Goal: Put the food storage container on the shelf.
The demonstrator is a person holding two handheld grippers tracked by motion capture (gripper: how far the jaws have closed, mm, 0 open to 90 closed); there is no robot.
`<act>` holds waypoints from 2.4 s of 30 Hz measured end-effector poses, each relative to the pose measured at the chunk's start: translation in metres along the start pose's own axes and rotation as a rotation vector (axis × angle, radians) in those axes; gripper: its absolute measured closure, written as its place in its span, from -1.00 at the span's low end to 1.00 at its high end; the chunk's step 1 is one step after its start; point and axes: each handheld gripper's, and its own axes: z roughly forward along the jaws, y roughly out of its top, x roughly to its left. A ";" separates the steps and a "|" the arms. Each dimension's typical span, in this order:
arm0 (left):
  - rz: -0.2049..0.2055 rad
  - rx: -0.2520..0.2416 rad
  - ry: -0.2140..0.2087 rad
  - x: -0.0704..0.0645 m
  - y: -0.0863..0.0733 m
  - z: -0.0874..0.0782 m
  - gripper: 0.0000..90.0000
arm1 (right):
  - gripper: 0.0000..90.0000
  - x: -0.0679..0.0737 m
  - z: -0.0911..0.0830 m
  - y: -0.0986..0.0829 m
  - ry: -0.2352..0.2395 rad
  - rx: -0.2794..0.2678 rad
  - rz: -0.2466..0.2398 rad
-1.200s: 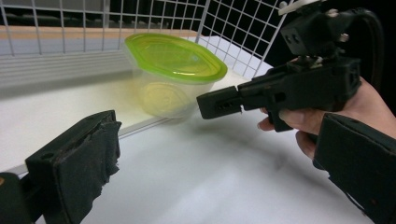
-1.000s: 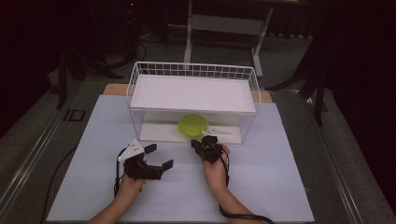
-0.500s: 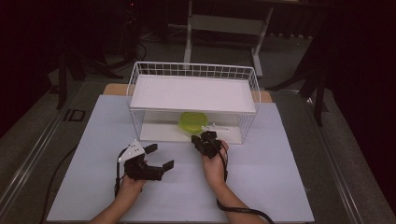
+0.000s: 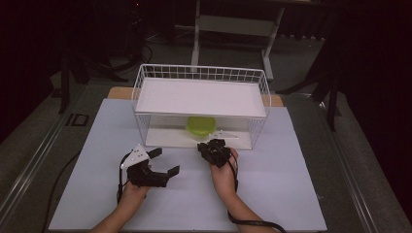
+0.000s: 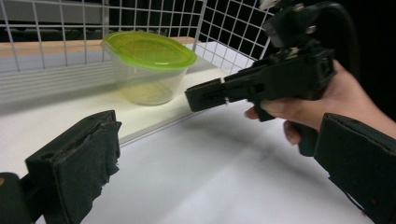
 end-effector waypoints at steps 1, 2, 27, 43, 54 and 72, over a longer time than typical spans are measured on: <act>0.006 0.002 -0.003 -0.001 0.001 0.000 -0.98 | 0.54 0.000 -0.005 0.000 0.009 -0.008 0.002; 0.010 0.002 -0.011 -0.002 0.001 0.001 -0.98 | 0.44 0.001 -0.009 0.000 0.012 -0.017 0.001; 0.069 0.029 -0.133 -0.022 0.016 -0.010 -0.98 | -0.62 0.011 -0.060 -0.016 0.128 -0.079 -0.104; 0.055 0.055 -0.099 -0.015 -0.001 -0.055 -0.98 | -0.62 -0.004 -0.101 -0.033 0.137 -0.093 -0.142; 0.019 0.052 -0.077 -0.011 -0.017 -0.071 -0.98 | -0.62 -0.012 -0.127 -0.052 0.154 -0.079 -0.153; 0.040 0.054 -0.065 -0.009 -0.024 -0.071 -0.98 | -0.62 -0.028 -0.136 -0.069 0.112 -0.080 -0.191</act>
